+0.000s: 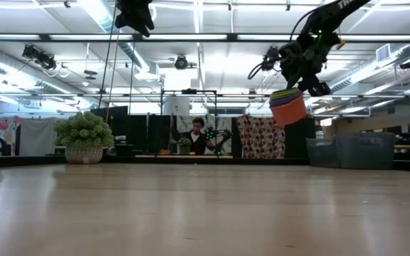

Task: Nest measuring cups in basket
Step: Put the nested measuring cups into the black bin

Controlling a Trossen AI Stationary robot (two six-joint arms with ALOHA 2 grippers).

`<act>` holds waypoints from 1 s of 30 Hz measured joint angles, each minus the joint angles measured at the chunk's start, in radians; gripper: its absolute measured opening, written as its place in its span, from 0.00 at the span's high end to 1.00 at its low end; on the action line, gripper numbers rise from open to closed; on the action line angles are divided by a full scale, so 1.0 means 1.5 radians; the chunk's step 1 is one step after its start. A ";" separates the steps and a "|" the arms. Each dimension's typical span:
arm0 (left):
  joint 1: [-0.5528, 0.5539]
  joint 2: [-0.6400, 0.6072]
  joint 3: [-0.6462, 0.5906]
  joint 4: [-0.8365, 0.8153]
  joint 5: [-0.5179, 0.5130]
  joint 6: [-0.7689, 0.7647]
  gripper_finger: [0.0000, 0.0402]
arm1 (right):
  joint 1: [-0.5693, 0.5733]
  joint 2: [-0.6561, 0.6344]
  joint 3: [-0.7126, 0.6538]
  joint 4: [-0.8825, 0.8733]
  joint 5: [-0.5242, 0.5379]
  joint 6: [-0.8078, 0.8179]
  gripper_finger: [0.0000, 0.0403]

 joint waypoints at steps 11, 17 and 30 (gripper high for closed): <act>0.000 0.000 0.000 0.022 0.000 0.000 0.60 | -0.026 -0.002 0.000 0.000 0.017 0.017 0.72; 0.000 0.000 0.000 0.038 0.000 0.001 0.60 | -0.029 -0.002 0.000 -0.004 0.023 0.017 0.72; 0.010 0.011 -0.001 0.064 -0.017 0.096 0.60 | -0.055 -0.002 0.000 -0.011 0.024 0.105 0.72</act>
